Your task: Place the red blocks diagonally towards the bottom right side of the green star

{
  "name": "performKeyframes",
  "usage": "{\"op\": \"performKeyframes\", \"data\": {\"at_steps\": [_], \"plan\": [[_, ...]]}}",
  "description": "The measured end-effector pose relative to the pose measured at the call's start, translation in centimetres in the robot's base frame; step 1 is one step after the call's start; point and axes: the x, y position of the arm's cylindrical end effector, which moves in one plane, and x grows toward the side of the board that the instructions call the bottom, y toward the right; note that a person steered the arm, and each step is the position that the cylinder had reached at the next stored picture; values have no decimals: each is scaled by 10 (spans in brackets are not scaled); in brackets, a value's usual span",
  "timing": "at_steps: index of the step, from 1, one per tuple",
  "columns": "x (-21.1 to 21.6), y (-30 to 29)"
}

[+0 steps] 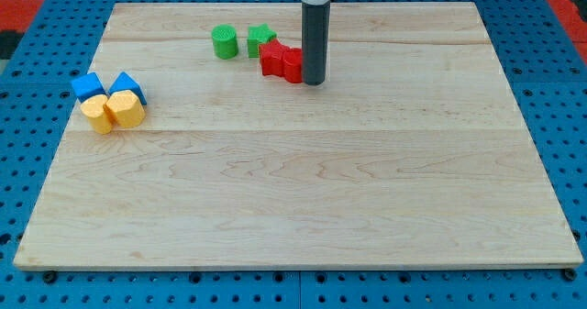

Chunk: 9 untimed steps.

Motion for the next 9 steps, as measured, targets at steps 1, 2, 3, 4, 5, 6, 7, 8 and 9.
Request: {"op": "performKeyframes", "data": {"at_steps": [1,2,3,4,5,6,7,8,9], "plan": [[19,-1],[19,-43],[18,-81],[9,-118],[-17,-108],[-21,-87],[-21,-68],[-21,-61],[-4,-87]]}}
